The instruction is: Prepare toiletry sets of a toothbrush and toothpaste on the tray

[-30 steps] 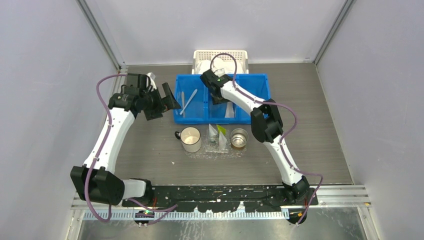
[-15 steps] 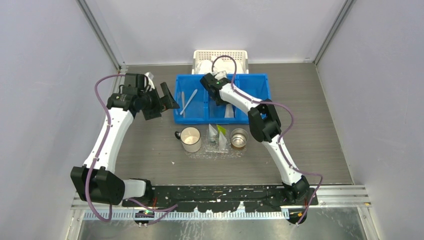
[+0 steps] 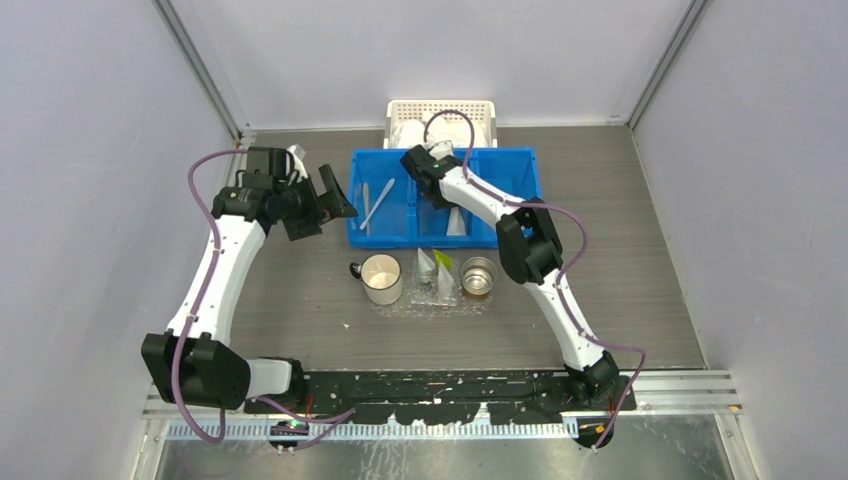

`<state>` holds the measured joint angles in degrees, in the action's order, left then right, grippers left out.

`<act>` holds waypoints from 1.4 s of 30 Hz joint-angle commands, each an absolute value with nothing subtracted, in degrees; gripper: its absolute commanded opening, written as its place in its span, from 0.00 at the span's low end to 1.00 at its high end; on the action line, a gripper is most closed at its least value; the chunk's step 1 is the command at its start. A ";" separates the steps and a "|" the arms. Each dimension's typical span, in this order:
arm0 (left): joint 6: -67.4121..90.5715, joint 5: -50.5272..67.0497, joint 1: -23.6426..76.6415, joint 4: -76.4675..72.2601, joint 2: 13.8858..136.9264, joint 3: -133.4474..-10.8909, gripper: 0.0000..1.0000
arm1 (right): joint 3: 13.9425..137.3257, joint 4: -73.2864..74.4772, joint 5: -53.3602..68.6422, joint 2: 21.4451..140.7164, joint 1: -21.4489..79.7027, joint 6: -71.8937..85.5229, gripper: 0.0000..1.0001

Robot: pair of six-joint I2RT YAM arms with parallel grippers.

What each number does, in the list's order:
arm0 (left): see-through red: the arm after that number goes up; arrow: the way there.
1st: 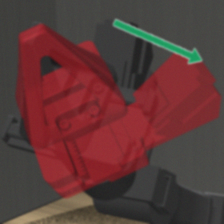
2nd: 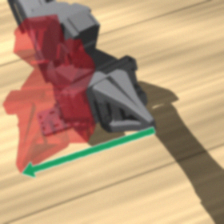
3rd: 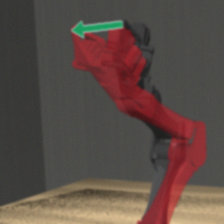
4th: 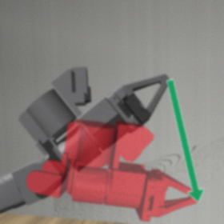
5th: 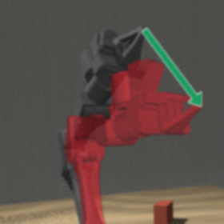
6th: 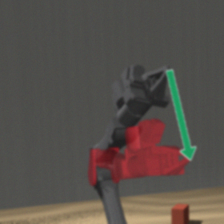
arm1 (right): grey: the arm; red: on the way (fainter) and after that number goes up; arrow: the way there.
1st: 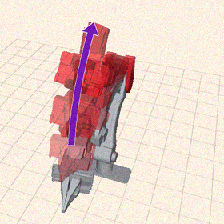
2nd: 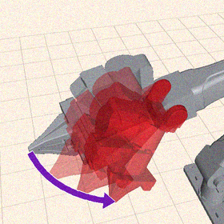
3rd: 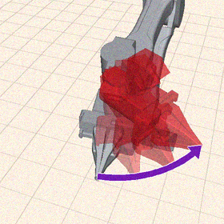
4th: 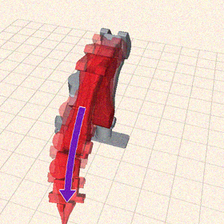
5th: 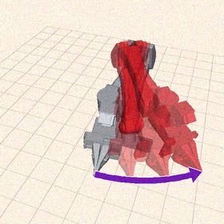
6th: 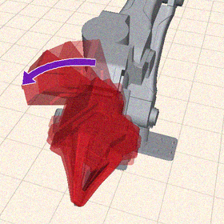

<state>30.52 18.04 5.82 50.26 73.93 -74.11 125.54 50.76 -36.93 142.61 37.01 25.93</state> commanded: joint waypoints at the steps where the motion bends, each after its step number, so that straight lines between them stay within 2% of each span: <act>1: 29.94 20.40 5.10 48.91 73.24 -74.11 1.00 | 124.89 46.88 -33.57 138.49 36.38 24.58 0.31; 9: 31.34 22.18 5.02 47.71 72.51 -74.93 1.00 | 130.27 46.09 -30.26 133.05 33.77 20.19 0.30; 16: 34.80 27.64 4.83 45.41 74.56 -75.95 1.00 | 127.65 43.15 -26.40 124.79 32.53 17.33 0.30; 22: 39.55 36.17 4.67 41.96 78.32 -77.99 1.00 | 128.13 44.21 -16.46 118.12 31.93 16.11 0.29; 27: 43.66 38.03 4.66 39.84 78.53 -79.62 1.00 | 127.78 45.25 -3.39 112.77 31.92 18.00 0.29; 35: 51.87 40.38 4.66 35.40 77.26 -79.57 1.00 | 126.75 46.32 13.55 111.94 33.43 24.10 0.31; 42: 53.77 37.22 4.66 35.39 76.65 -80.45 1.00 | 126.57 48.09 12.38 112.96 41.12 22.94 0.32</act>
